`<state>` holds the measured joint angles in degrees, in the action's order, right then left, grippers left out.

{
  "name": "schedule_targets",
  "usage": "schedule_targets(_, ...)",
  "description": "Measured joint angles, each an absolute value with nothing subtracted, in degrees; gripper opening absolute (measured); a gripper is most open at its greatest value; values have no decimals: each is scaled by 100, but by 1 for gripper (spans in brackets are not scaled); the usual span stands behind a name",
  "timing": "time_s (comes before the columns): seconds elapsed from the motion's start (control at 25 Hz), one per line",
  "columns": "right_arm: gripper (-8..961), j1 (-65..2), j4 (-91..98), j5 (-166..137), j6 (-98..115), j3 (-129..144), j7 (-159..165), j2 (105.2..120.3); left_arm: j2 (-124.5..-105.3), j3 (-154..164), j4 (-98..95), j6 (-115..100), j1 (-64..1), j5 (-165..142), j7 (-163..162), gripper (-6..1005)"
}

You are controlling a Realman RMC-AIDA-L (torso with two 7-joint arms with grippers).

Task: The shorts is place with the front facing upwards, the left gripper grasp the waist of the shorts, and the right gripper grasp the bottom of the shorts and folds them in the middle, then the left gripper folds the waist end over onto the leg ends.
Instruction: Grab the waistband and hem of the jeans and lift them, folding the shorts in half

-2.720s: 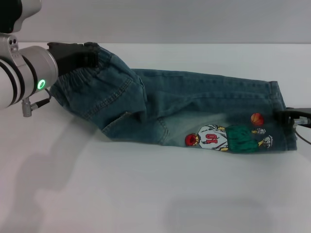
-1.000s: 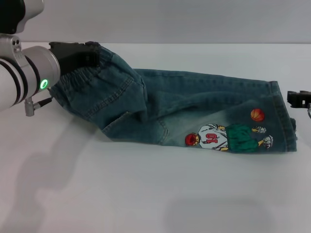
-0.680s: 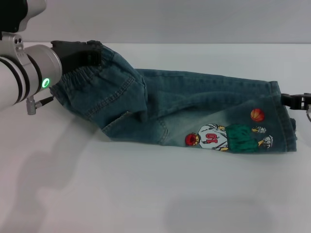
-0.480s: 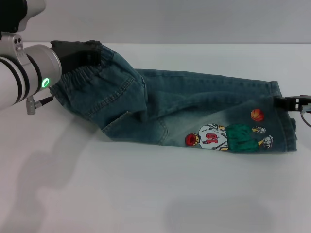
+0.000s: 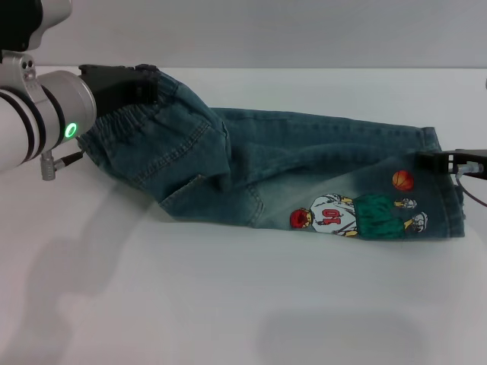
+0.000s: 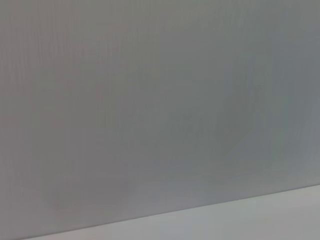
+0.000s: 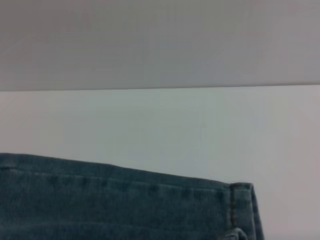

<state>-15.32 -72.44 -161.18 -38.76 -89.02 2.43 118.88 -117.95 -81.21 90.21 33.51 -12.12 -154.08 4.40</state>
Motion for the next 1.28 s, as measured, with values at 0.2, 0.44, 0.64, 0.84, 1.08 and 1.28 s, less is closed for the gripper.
schedule_targets(0.2, 652, -1613, -7126, -16056, -3839, -8883, 226, 11883, -11795, -8116, 9035, 3358, -1212, -15407, 439, 44)
schedule_targets(0.44, 651, -1625, -7062, -16049, -3822, -8867, 223, 11883, -11795, -8083, 9067, 3358, -1212, -15407, 439, 46)
schedule_targets(0.64, 651, -1644, -7009, -16034, -3814, -8867, 221, 11882, -11791, -8072, 9070, 3365, -1213, -15407, 439, 47)
schedule_targets(0.84, 652, -1646, -7035, -16021, -3819, -8865, 220, 11887, -11786, -8069, 9076, 3367, -1211, -15407, 446, 48)
schedule_targets(1.08, 600, -1653, -7023, -16015, -3889, -8781, 213, 11878, -11778, -8068, 9089, 3367, -1197, -15407, 454, 49)
schedule_targets(1.28, 444, -1650, -7021, -16013, -3917, -8778, 206, 11873, -11777, -8068, 9090, 3367, -1202, -15407, 478, 51)
